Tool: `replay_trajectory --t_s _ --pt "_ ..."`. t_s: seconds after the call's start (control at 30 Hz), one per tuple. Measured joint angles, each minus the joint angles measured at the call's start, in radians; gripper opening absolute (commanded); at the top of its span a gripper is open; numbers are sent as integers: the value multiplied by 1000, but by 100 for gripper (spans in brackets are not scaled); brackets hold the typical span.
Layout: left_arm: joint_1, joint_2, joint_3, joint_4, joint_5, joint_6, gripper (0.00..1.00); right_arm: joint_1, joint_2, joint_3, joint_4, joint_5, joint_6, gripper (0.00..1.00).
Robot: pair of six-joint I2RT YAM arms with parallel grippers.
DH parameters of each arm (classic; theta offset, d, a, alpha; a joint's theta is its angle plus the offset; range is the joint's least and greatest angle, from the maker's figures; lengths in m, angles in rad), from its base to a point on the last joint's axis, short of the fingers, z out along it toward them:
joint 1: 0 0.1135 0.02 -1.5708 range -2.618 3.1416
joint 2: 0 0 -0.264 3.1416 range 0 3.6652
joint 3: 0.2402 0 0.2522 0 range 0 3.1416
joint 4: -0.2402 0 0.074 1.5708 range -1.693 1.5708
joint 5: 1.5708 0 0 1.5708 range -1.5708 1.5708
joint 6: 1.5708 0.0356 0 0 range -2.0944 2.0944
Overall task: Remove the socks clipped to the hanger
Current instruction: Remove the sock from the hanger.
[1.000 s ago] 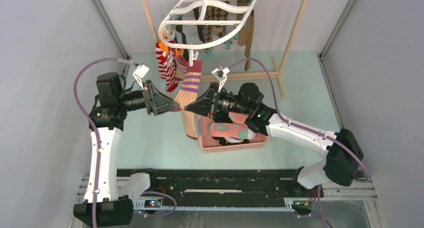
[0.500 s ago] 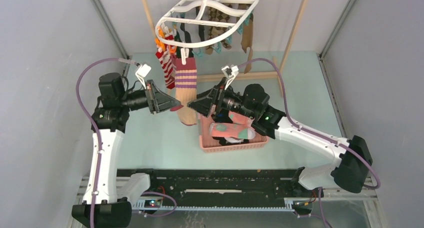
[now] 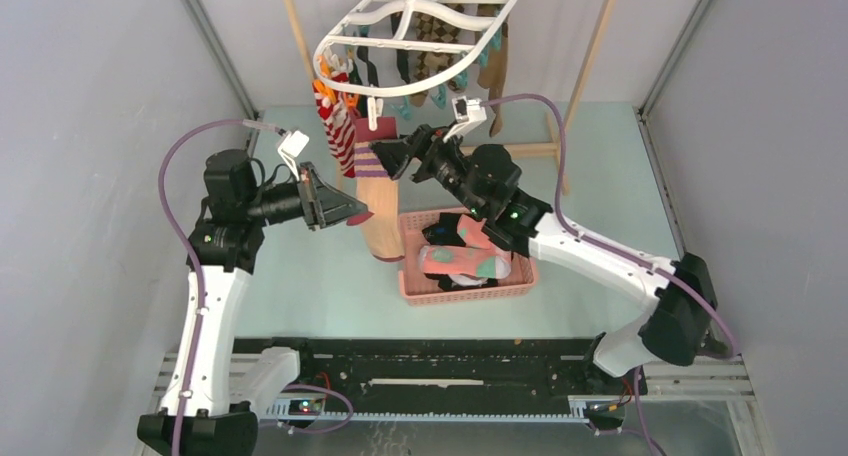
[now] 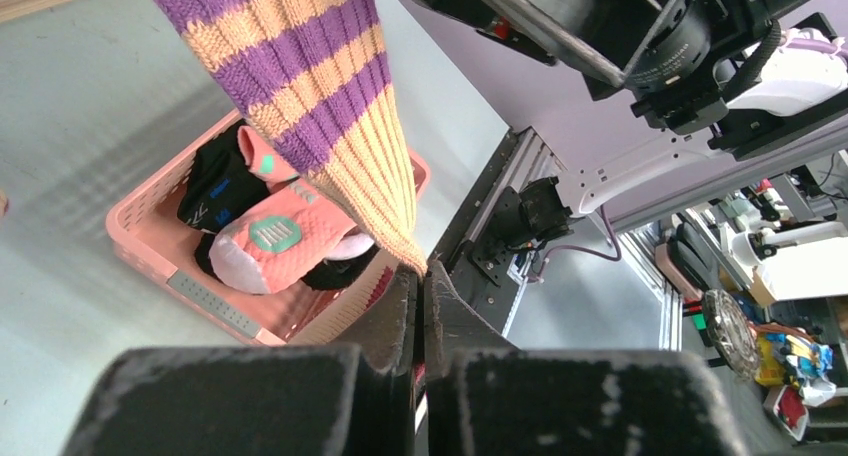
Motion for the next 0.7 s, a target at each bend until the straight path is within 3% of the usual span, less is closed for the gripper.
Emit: replay_trajectory --t_s 0.2,0.7 --pt "-6 -2 0 8 -14 -2 0 -14 114 108 6 18 5 80" --pt "-6 -13 0 4 -20 0 0 -75 245 268 62 -56 107 57"
